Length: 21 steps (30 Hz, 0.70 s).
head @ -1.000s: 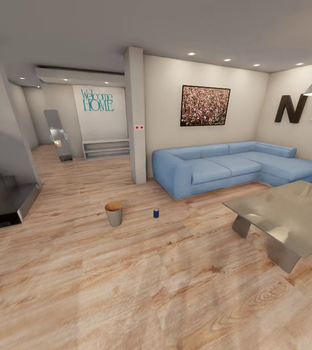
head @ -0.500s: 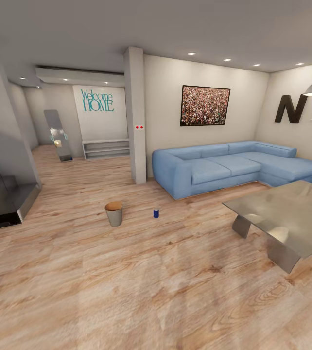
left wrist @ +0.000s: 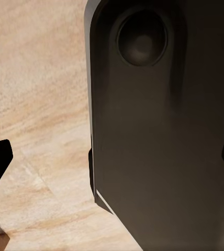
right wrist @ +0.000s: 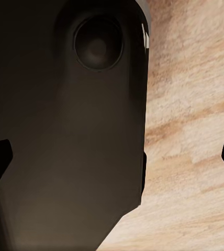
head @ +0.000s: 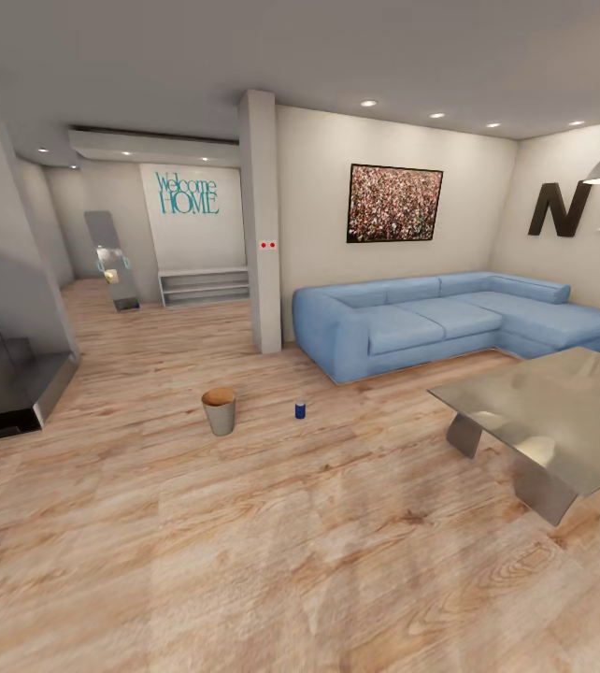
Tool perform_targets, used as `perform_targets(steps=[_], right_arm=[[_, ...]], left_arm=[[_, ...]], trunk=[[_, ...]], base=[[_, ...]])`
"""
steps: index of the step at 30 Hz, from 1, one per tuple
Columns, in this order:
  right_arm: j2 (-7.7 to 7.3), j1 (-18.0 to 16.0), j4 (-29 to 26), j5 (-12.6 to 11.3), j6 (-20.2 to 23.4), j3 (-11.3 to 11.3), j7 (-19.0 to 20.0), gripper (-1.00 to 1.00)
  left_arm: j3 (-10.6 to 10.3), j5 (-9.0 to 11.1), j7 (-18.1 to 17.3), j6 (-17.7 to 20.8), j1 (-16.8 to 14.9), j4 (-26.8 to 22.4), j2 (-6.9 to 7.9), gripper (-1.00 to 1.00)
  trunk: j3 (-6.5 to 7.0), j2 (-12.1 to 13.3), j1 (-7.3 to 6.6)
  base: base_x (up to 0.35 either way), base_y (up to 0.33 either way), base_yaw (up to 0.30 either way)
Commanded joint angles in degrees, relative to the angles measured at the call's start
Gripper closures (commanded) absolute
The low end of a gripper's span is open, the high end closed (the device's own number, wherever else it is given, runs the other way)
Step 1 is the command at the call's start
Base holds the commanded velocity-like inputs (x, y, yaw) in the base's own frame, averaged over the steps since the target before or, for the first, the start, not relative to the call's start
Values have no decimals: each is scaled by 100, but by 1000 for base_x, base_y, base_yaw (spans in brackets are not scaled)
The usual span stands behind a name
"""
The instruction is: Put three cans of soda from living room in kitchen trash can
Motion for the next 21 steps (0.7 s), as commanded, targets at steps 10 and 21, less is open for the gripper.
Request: perform_targets(steps=[10, 21], right_arm=[[0, 0, 0, 1, 0, 2, 0, -100], [0, 0, 0, -1, 4, 0, 0, -100]], left_arm=[[0, 0, 1, 0, -1, 0, 0, -100], [0, 0, 3, 0, -2, 0, 0, -100]], trunk=[[0, 0, 0], [0, 0, 0]], base=[[0, 0, 0], [0, 0, 0]])
